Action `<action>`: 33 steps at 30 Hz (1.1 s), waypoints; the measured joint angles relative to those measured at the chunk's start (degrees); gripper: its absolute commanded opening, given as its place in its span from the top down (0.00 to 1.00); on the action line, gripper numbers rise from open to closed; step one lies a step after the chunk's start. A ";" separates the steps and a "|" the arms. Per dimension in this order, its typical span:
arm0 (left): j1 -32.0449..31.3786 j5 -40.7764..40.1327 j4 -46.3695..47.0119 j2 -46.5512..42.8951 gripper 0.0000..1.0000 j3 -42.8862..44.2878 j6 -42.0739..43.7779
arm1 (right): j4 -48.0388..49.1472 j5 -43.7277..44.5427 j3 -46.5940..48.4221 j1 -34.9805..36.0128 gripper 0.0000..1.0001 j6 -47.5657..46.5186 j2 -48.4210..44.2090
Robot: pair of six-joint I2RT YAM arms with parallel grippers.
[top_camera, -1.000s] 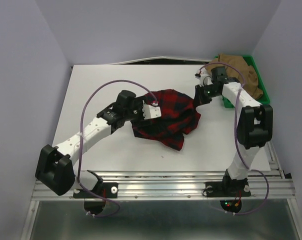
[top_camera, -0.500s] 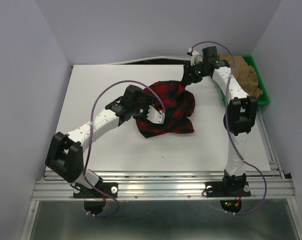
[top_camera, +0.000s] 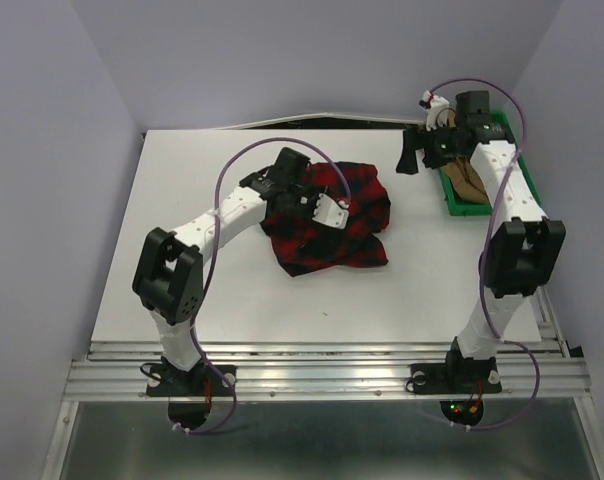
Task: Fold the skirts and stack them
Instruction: Flatten the skirt out
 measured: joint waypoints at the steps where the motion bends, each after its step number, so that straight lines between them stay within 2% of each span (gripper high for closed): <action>1: 0.00 0.13 -0.83 0.52 0.61 0.48 -0.15 | -0.35 0.20 -1.40 -0.98 0.00 -0.94 -1.81; 3: 0.00 0.59 -2.89 0.76 0.62 0.85 0.20 | -1.51 0.15 -5.03 -2.14 0.00 -2.89 -6.45; 5: -0.02 0.94 -5.07 0.74 0.69 1.29 0.50 | -3.28 -0.44 -7.52 -2.03 0.00 -4.35 -10.05; 9: -0.02 1.14 -9.14 0.74 1.00 2.99 0.33 | -5.42 -3.89 -13.16 -1.09 0.00 -5.16 -15.28; 13: 0.04 0.70 -12.04 0.74 1.00 6.05 -2.82 | -5.73 -7.08 -19.67 -0.72 0.01 -4.09 -17.42; 17: 0.59 -1.66 -14.21 0.74 1.00 12.46 -11.19 | -5.05 -8.74 -27.04 -0.76 0.03 -2.29 -17.86; 25: 6.05 -7.48 -13.27 0.74 1.00 30.67 -34.73 | -4.07 -12.00 -30.21 -0.76 0.08 -4.39 -20.90; 33: 8.98 -12.00 -12.02 1.75 1.00 32.48 -50.03 | -0.28 -13.90 -34.58 0.50 0.06 -4.92 -23.74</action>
